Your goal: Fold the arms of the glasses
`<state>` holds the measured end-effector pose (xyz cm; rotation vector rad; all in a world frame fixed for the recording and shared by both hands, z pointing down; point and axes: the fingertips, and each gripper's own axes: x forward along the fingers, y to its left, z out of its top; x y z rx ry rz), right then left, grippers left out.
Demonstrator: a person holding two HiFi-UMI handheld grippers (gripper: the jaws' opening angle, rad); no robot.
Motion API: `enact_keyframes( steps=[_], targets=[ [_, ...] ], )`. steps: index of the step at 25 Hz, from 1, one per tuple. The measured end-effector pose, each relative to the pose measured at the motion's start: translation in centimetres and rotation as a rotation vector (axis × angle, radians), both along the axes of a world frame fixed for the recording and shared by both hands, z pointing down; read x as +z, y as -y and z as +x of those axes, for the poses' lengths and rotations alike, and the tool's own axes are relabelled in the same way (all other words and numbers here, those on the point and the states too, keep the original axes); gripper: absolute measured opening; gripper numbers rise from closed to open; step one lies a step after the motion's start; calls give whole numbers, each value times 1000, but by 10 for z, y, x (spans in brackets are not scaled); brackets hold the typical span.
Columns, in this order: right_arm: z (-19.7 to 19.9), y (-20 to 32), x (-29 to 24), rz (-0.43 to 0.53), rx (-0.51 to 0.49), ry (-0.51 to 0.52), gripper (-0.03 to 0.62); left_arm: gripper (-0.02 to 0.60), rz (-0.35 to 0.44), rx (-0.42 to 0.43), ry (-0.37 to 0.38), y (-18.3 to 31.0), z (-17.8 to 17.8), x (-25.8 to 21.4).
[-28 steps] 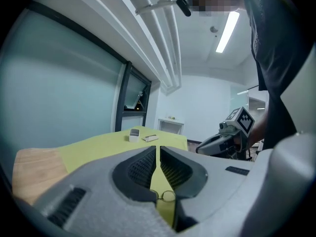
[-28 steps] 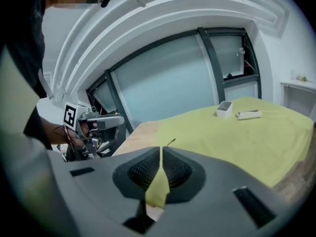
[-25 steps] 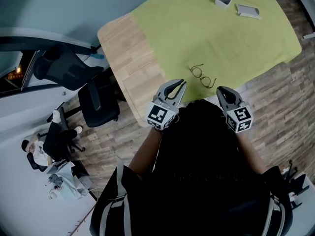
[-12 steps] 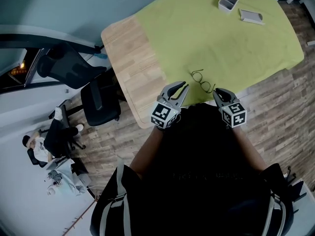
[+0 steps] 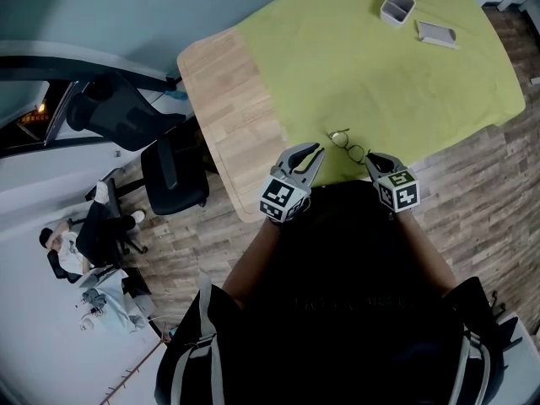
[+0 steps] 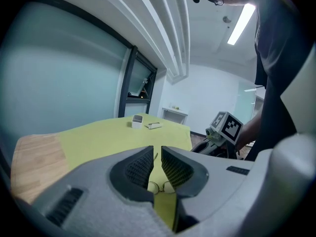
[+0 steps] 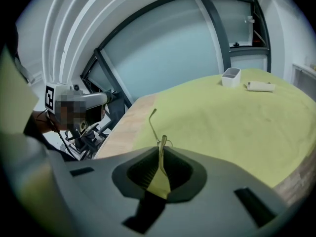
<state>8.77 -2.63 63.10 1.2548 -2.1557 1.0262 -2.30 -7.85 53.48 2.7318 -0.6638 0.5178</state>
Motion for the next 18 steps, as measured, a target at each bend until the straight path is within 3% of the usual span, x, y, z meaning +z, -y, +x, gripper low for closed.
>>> enact_keyframes(
  steps=[11,18],
  targets=[
    [-2,7,-5,27,-229,-146,31,32,-21,-6,13,-4,-1,11],
    [-30,13,-2,41,-304,-128,31,32,-39,-21,29,-8,-10,13]
  ],
)
